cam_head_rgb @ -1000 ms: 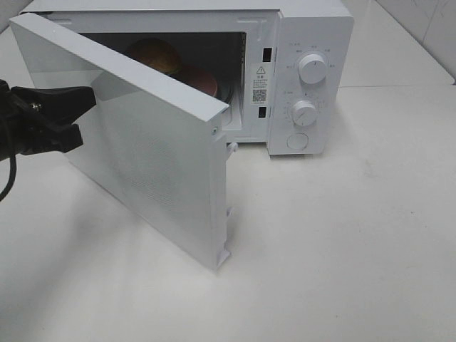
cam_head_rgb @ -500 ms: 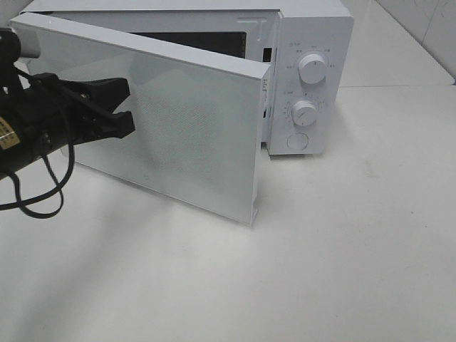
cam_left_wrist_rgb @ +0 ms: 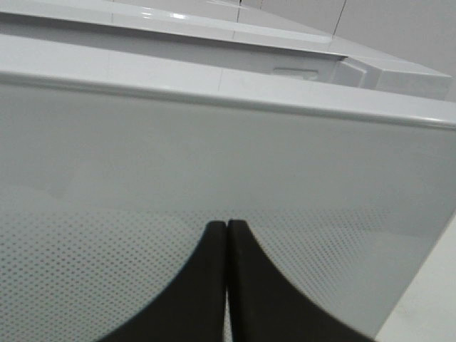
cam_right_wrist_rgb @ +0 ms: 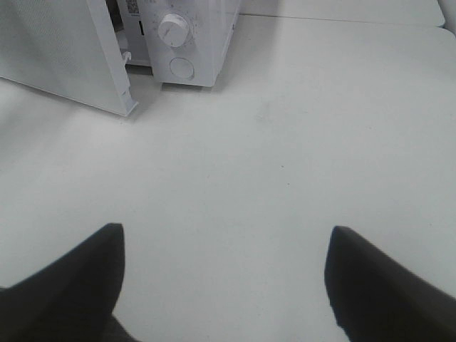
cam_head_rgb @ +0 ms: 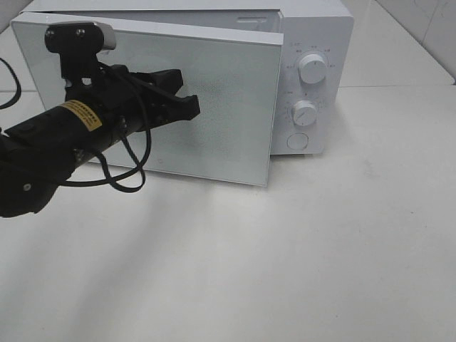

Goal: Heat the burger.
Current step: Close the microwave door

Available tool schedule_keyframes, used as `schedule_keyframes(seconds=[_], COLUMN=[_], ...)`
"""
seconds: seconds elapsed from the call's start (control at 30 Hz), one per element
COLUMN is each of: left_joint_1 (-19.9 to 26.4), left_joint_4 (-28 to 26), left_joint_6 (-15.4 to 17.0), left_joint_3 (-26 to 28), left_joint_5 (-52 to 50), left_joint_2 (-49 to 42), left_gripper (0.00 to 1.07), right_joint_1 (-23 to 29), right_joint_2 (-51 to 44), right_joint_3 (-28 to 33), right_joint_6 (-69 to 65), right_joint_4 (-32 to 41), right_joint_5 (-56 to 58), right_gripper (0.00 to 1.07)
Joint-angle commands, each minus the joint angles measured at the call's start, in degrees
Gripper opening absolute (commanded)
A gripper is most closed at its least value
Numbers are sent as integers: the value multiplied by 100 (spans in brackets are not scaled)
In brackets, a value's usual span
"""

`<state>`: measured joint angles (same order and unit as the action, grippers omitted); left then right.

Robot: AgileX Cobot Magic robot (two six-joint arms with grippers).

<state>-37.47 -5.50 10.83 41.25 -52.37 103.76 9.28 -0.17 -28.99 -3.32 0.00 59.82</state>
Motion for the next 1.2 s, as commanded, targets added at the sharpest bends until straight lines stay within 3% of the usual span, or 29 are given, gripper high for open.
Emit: schedule_keyframes(seconds=[0.03, 0.23, 0.6, 0.83, 0.9, 1.07, 1.2], left_joint_1=[-103, -206, -206, -206, -206, -195, -195], left_joint_4=[-269, -688, -693, -888, -980, -1432, -1455], left_joint_6=[-29, -321, -321, -327, -430, -1083, -1186], left_joint_3=[206, 859, 1851, 2194, 2292, 2538, 2550], left_joint_5=[115, 596, 1008, 1060, 1083, 1197, 1209], left_joint_2=[92, 390, 900, 1089, 1140, 1232, 1232], left_gripper=[0, 0, 0, 0, 0, 0, 0], right_joint_1=[-11, -11, -11, -11, -11, -11, -11], right_joint_2=[-155, -155, -155, -155, -155, -155, -155], right_joint_3=[6, 6, 6, 6, 6, 6, 6], right_joint_6=[-74, -138, -143, -143, -143, -138, -138], right_joint_4=[0, 0, 0, 0, 0, 0, 0], right_joint_5=[-34, -34, -34, -34, -34, -34, -34], right_gripper=[75, 75, 75, 75, 75, 75, 75])
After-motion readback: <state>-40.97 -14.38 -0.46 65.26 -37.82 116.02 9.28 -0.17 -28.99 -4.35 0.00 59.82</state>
